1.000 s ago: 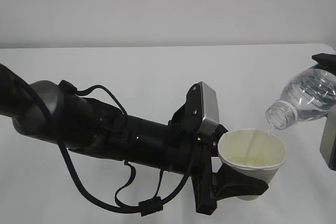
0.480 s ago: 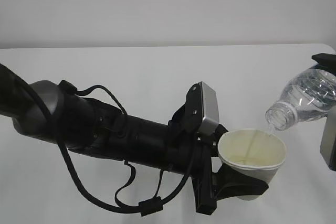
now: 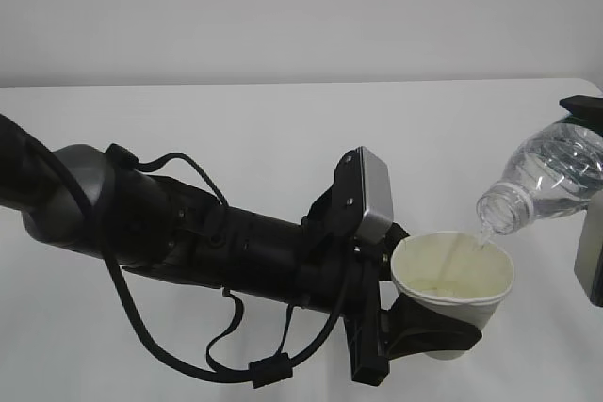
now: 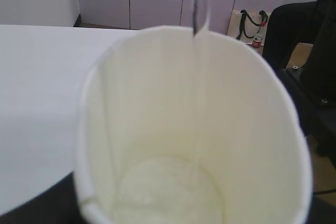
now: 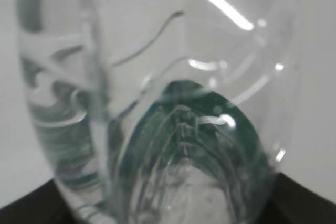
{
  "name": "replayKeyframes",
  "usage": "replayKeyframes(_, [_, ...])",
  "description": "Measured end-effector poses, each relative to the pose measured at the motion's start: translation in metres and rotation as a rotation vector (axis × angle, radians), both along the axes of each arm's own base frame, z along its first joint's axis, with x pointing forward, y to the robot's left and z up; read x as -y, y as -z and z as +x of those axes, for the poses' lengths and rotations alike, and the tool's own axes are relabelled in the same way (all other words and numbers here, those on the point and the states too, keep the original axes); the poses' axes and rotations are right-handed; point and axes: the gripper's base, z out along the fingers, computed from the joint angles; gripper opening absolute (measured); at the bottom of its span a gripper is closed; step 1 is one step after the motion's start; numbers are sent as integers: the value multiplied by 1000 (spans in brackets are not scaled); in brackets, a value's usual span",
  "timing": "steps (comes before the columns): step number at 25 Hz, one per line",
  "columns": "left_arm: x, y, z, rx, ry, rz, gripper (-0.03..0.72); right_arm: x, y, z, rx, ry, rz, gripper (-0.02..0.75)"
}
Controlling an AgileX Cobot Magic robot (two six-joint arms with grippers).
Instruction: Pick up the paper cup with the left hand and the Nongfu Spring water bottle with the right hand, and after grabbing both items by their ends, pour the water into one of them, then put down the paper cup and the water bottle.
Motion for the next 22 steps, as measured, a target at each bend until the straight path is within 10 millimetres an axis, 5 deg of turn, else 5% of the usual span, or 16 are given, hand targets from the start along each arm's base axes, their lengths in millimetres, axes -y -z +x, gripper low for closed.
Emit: replayKeyframes(22, [0,1,0,-1,0,1,432,0,0,0,1,0,-3,467])
